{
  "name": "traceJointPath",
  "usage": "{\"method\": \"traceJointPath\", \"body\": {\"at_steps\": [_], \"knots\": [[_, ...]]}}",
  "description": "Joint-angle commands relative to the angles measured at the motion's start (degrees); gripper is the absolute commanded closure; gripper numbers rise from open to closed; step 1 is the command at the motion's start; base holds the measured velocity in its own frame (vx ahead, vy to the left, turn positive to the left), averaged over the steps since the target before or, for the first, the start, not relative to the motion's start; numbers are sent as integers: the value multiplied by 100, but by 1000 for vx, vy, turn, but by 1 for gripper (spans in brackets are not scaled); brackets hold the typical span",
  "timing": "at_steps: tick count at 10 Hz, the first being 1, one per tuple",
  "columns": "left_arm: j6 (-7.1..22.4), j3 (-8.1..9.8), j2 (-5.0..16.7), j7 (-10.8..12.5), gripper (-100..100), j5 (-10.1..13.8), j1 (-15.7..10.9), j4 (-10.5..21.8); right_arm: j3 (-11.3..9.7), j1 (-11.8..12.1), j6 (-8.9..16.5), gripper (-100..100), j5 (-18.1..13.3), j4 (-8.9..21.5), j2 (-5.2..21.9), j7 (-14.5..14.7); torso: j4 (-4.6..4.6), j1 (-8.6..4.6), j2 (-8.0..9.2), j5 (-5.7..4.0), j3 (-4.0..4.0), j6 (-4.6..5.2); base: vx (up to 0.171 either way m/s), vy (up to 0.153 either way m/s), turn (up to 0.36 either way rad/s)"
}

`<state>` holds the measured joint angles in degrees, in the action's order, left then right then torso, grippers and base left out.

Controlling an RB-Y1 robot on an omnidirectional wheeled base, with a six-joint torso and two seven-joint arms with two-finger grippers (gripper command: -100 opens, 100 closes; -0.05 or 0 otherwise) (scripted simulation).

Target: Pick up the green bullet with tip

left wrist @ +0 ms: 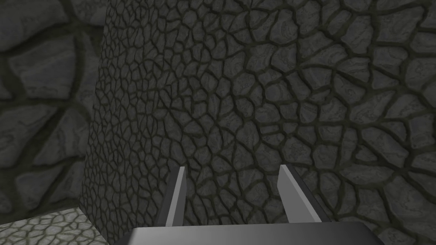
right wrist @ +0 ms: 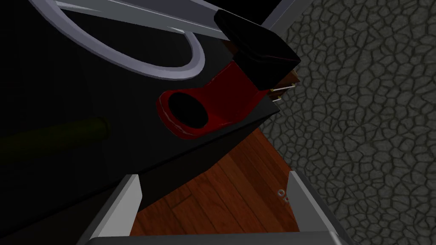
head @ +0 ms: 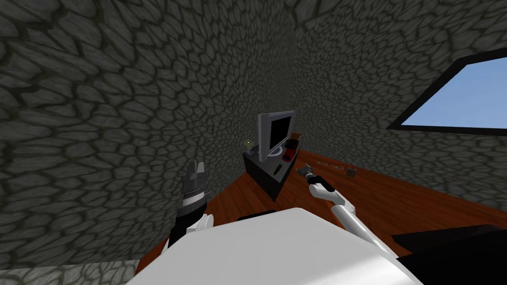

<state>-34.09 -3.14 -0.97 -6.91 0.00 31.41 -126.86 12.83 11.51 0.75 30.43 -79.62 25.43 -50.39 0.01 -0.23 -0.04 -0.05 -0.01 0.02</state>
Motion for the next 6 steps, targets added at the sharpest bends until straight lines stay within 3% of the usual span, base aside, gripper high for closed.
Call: {"method": "traceJointPath", "body": {"at_steps": [1, 2, 3, 5, 6], "knots": [[0, 0, 0, 0, 0, 0, 0, 0, 53, -74, 167, -100, 85, 255, 46, -286, 0, 0, 0, 0, 0, 0, -17, -24, 135], [0, 0, 0, 0, 0, 0, 1, 0, 53, -74, 167, -100, 85, 255, 46, -364, -1, 0, -1, 0, -1, 4, -4, -9, -8], [0, 1, 0, 0, 0, 0, 1, 0, 166, -239, 406, -100, 235, 512, 102, -580, -1, 5, -4, 1, -2, 7, -6, -8, 208], [0, 0, 0, 0, 0, 0, 1, 0, 166, -239, 406, -100, 235, 627, 102, -742, -2, 3, -6, 0, -4, 4, -4, -17, 62], [0, 1, 0, 0, 0, 0, 1, 0, 281, -407, 645, -100, 379, 838, 151, -980, -2, 4, -6, 0, -4, 7, -2, -15, 198]]}}
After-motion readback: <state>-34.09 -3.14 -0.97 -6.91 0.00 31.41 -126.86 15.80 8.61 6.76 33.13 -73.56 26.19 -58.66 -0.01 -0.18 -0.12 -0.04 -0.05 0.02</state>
